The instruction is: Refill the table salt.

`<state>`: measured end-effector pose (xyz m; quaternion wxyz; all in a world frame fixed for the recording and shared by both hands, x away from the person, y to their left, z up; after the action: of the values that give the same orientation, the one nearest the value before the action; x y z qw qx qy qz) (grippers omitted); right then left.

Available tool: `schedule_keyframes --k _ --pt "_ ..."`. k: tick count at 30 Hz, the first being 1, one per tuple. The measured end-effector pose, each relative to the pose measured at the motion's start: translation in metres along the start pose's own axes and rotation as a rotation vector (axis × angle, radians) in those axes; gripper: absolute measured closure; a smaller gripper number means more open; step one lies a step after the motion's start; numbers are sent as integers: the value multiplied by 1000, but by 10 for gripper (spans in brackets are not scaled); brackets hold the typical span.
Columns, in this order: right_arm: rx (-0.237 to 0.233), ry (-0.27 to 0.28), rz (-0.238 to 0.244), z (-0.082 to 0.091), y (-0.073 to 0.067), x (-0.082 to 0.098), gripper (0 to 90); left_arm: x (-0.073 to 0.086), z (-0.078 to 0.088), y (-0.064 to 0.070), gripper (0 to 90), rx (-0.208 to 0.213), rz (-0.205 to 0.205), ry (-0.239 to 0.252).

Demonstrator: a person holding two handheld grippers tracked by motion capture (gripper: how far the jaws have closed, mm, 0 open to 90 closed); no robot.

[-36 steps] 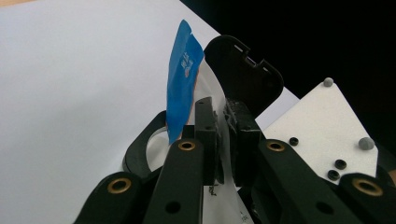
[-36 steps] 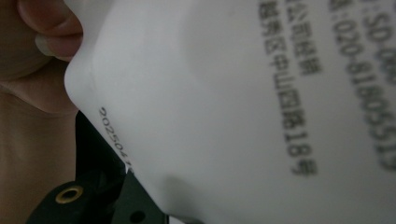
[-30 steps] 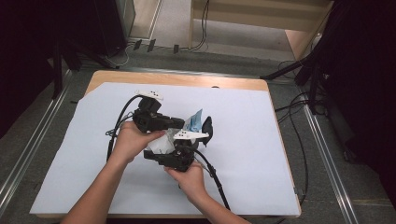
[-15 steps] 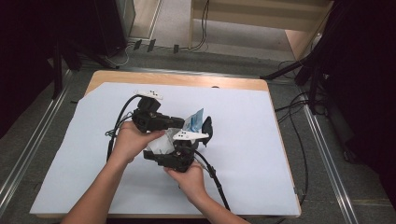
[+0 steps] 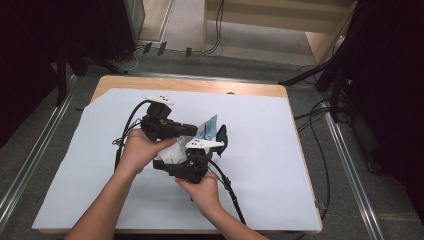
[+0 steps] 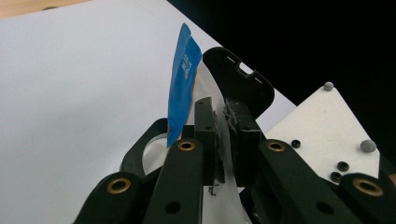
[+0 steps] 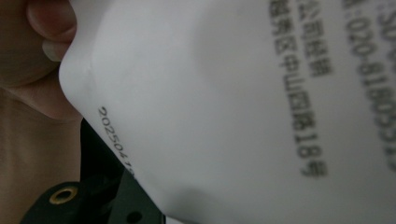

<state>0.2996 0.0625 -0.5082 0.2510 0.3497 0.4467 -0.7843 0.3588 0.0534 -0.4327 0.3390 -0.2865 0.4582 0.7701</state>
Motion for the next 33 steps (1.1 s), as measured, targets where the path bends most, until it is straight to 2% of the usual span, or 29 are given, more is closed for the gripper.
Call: schedule_keyframes --k 20,26,33 --pt "9 -3 1 -2 1 0 624 0 -1 0 852 1 6 -7" --pt "22 -6 16 -2 1 1 623 0 -1 -1 852 1 11 -6" --pt "42 -5 56 -3 1 2 618 0 0 -2 852 1 13 -4"
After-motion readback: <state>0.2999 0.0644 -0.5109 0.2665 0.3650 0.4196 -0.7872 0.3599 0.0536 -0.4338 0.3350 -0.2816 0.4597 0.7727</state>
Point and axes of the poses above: each handheld gripper's, and its own axes: z roughly backward along the jaws, x roughly out of its underside, y roughly to its right, the point moved 9 cm from there along -z, roughly forward along the jaws, and after that the axes turned 11 degrees about x, right-handed, at the moved point
